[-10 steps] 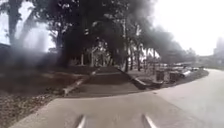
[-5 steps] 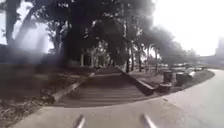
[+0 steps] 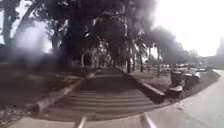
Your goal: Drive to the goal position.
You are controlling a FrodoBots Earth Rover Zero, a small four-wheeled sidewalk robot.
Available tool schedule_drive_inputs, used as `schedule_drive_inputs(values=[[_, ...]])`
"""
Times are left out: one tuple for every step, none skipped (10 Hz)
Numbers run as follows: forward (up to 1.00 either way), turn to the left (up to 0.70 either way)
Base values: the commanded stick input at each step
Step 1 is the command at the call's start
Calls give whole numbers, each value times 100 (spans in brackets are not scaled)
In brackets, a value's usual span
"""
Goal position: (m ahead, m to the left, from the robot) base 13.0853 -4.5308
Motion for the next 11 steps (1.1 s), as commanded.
schedule_drive_inputs(values=[[85, 0], [85, 0], [85, 0], [85, 0], [85, 0], [85, 0], [85, 0], [85, 0], [85, 0], [85, 0], [85, 0]])
